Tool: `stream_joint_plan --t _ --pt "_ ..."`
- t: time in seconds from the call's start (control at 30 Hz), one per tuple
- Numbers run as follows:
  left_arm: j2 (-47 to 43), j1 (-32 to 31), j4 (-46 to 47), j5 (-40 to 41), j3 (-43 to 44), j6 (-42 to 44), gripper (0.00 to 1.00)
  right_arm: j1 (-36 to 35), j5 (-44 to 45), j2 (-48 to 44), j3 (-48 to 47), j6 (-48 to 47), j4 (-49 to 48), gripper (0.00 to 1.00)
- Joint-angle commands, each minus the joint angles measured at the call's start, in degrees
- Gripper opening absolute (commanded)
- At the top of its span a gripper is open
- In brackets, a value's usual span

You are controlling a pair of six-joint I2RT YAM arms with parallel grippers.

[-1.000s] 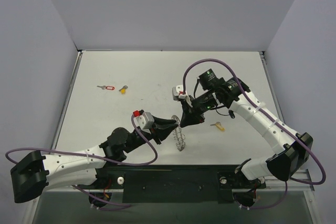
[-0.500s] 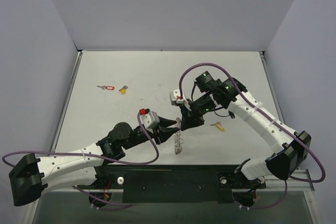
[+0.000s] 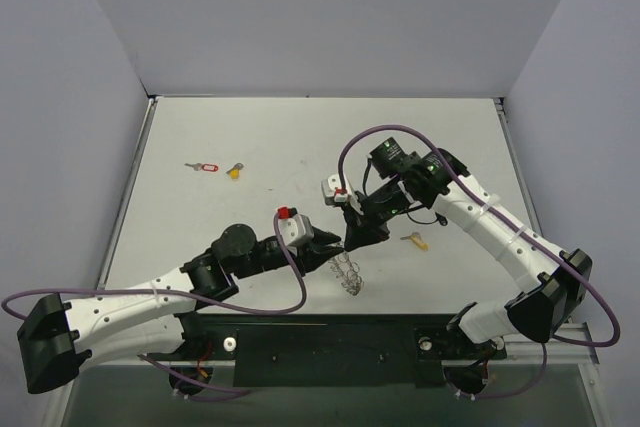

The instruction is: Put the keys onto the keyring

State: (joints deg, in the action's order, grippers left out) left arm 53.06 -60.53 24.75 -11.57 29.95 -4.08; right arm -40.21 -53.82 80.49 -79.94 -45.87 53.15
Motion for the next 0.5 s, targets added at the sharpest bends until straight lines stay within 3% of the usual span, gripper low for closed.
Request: stream_joint_plan --t 0.0,0.47 --pt "0.2 0.4 -3.4 -2.0 3.8 2.1 0.36 -0.5 -0.9 0.7 -2.5 -1.2 1.7 0.00" --pt "1.1 0.4 -10.6 -1.0 7.7 5.7 0.30 -1.2 -0.4 1.0 -2.8 -2.3 2.9 0.00"
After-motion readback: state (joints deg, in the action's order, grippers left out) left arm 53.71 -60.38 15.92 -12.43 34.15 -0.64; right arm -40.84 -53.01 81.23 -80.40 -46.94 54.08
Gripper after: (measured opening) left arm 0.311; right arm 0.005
